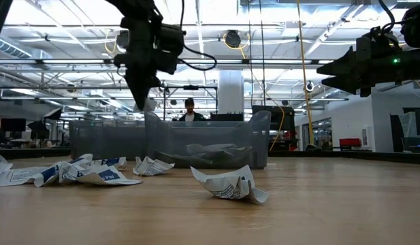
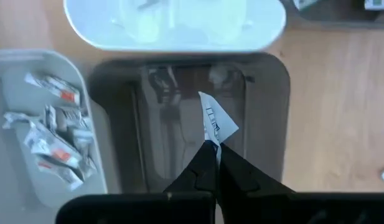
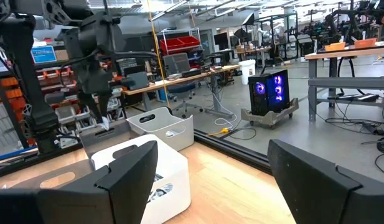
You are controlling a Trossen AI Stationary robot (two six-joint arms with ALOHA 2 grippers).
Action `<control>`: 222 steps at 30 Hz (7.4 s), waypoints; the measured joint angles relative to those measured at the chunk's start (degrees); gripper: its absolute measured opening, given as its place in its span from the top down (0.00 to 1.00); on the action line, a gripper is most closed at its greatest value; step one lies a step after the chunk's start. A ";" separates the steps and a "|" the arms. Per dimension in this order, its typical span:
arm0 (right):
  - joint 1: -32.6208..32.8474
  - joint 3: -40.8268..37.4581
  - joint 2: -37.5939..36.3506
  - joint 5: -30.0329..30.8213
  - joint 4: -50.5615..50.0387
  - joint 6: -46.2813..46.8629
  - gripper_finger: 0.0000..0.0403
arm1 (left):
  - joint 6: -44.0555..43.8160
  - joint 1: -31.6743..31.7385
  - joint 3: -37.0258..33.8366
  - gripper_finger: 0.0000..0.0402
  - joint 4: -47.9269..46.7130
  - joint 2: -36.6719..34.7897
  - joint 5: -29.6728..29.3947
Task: Pick & Place First Aid Supplies
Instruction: Put the blue alcohol pad into the left black bin
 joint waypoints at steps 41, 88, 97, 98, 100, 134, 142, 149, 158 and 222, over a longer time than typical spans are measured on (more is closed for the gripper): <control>0.00 0.00 0.00 0.00 0.00 0.00 0.26 | -30.08 3.12 -3.39 0.25 5.57 4.09 -1.90; -0.01 0.00 0.01 -0.01 -0.01 0.00 0.26 | -120.77 -46.35 -33.30 0.22 5.53 -24.23 7.33; 0.00 0.00 0.00 0.01 -0.01 0.00 0.26 | -126.37 -49.11 -41.05 0.22 15.76 -20.27 7.86; -0.01 0.00 0.01 0.00 0.00 0.00 0.26 | -126.41 -49.23 -41.82 0.22 16.43 -19.61 7.67; 0.00 0.01 0.00 0.00 -0.01 0.00 0.26 | -126.54 -49.38 -43.01 0.22 18.32 -18.22 7.58; 0.01 -0.01 -0.01 0.00 0.00 0.00 0.26 | -116.55 -41.66 -41.51 1.00 13.57 -25.39 11.66; -0.01 0.01 0.00 0.01 0.01 0.00 0.26 | -112.33 -35.36 -39.99 1.00 7.45 -30.65 14.15; -0.01 0.01 -0.01 -0.01 0.01 0.00 0.26 | -102.96 -24.97 -34.08 1.00 -2.41 -30.59 11.96; 0.01 0.01 0.01 -0.01 -0.01 0.00 0.26 | -81.96 -6.90 -24.43 1.00 -5.34 -20.81 9.20; 0.00 0.01 0.00 0.01 0.01 0.00 0.26 | -72.95 -3.05 -11.86 0.24 -1.26 -8.39 3.29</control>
